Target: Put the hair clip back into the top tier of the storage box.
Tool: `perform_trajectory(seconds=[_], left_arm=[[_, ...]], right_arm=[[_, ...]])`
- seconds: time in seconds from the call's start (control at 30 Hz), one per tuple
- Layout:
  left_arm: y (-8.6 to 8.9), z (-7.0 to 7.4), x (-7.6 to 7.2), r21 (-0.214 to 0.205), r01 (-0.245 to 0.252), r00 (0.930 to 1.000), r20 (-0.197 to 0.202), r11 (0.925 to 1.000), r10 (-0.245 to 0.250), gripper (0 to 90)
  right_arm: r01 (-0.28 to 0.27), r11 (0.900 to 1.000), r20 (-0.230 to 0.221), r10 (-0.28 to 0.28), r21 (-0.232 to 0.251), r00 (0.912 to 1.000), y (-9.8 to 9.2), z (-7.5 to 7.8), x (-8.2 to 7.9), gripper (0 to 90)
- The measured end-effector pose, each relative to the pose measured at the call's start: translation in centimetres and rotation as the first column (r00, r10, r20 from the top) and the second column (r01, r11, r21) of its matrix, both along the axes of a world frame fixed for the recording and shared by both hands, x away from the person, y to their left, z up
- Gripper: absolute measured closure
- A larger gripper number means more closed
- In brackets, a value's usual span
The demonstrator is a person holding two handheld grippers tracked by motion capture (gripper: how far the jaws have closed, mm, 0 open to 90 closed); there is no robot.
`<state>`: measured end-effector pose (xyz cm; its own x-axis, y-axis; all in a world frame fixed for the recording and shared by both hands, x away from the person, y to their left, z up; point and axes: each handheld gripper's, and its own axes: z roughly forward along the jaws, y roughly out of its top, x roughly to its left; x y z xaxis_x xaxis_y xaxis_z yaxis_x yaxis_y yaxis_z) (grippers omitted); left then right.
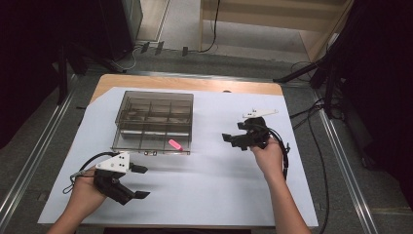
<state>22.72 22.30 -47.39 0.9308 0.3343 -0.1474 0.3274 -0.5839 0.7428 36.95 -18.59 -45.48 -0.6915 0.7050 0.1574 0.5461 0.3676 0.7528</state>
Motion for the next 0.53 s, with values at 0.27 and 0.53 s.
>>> perform_trajectory(seconds=[0.27, 0.53], left_arm=[[-0.04, -0.04, -0.01, -0.001, 0.001, 1.0000, 0.000, 1.0000, -0.001, 23.1], [-0.03, -0.02, 0.06, -0.001, 0.002, 1.0000, -0.002, 1.0000, -0.002, 23.1]], right_arm=[[0.010, 0.9997, -0.013, -0.010, -0.024, 0.9999, -0.16, -0.48, 0.23, 19.9], [0.006, 0.9995, -0.013, -0.006, -0.029, 0.9999, -0.11, -0.50, 0.22, 19.8]])
